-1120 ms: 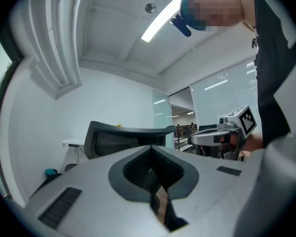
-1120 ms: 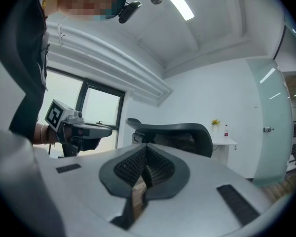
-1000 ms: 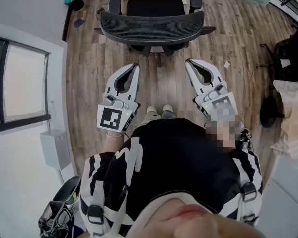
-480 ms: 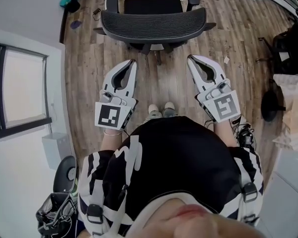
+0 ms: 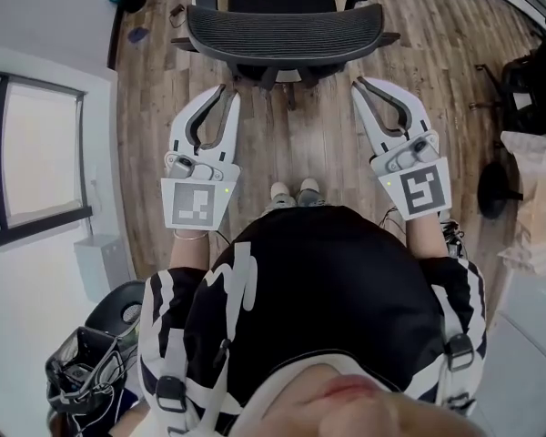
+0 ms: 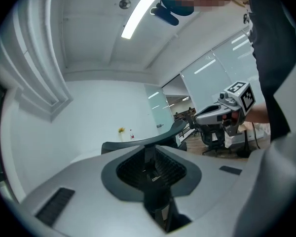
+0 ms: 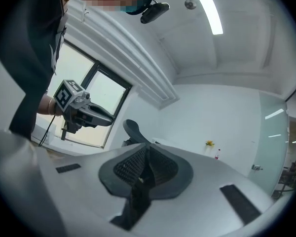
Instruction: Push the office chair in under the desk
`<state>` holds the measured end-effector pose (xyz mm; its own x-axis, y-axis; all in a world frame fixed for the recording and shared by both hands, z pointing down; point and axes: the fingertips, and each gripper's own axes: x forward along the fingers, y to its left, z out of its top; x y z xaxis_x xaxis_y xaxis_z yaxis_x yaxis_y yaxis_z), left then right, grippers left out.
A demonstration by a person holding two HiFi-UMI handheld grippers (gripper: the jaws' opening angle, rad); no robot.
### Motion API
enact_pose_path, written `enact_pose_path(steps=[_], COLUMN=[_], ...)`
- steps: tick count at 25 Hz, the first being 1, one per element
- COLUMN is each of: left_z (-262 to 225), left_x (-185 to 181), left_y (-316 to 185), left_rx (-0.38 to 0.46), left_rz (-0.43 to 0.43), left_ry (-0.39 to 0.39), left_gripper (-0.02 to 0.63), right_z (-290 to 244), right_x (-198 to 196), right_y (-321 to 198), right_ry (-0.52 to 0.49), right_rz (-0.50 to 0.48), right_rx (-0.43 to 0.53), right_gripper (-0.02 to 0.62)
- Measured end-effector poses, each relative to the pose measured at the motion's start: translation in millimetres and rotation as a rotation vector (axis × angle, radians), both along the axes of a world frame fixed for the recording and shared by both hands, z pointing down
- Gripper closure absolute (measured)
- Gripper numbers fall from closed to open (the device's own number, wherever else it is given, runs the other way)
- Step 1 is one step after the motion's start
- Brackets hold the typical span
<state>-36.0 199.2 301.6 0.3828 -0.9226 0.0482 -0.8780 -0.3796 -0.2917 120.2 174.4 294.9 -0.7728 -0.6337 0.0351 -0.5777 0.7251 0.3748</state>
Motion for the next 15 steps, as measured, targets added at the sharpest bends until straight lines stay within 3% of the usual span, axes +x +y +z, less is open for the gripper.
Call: enact_pose_path(steps=[4,6,15], left_z=[-6,-8,-16], left_x=[4,6,15], left_y=[1,0,-7], left_rx=[0.033,0.051,0.107], left_rz=[0.031,0.047,0.058], left_ry=[-0.146,-0.192,-0.411], left_gripper=[0.519,0.506,0.457], right_z=[-3,-3,-7], right_x=[-2,-4,-19], right_y=[-1,-1,-6], right_ry=[0.082,0.149,0.415], right_rz=[-0.016,-0.029,-0.071], right_rx=[0.051,0.086,0.270], right_gripper=[0.553,0.510,0.452])
